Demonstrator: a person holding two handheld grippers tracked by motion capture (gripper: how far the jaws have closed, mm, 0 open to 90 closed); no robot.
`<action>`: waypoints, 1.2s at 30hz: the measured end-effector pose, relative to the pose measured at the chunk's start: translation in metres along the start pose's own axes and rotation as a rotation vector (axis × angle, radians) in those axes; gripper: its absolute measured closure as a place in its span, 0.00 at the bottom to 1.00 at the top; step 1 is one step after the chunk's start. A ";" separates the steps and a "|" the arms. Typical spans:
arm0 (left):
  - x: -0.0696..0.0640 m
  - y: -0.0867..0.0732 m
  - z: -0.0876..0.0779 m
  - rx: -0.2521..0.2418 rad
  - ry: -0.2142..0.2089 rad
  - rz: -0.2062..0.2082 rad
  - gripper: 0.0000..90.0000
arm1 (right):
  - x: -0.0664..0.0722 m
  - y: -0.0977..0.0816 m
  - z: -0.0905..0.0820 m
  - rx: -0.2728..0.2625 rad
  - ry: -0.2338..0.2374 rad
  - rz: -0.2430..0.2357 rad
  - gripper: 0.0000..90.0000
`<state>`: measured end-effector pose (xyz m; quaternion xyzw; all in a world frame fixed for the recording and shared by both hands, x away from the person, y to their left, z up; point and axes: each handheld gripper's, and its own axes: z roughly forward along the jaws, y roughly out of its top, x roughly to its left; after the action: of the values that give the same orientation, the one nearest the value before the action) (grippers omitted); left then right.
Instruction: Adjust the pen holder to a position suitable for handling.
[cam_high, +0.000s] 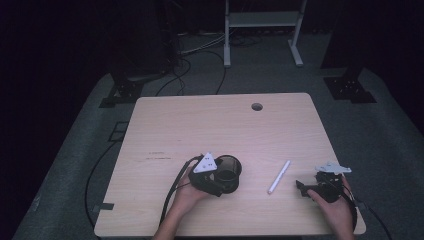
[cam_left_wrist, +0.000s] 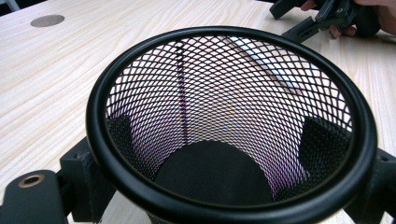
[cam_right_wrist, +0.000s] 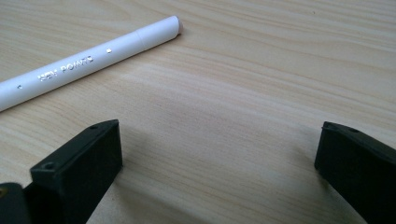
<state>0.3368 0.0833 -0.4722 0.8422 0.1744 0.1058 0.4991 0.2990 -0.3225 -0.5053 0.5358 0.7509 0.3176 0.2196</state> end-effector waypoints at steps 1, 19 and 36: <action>0.000 0.000 0.000 0.000 -0.001 -0.001 0.10 | 0.000 0.000 0.000 0.000 0.000 0.000 0.00; 0.001 -0.003 -0.010 0.011 -0.001 -0.037 0.00 | 0.000 0.000 0.000 0.000 0.000 0.000 0.00; 0.004 -0.010 -0.037 0.019 0.046 -0.040 0.00 | 0.000 0.000 0.000 0.000 0.000 0.000 0.00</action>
<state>0.3254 0.1190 -0.4629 0.8406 0.2035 0.1136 0.4890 0.2990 -0.3225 -0.5054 0.5357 0.7509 0.3176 0.2196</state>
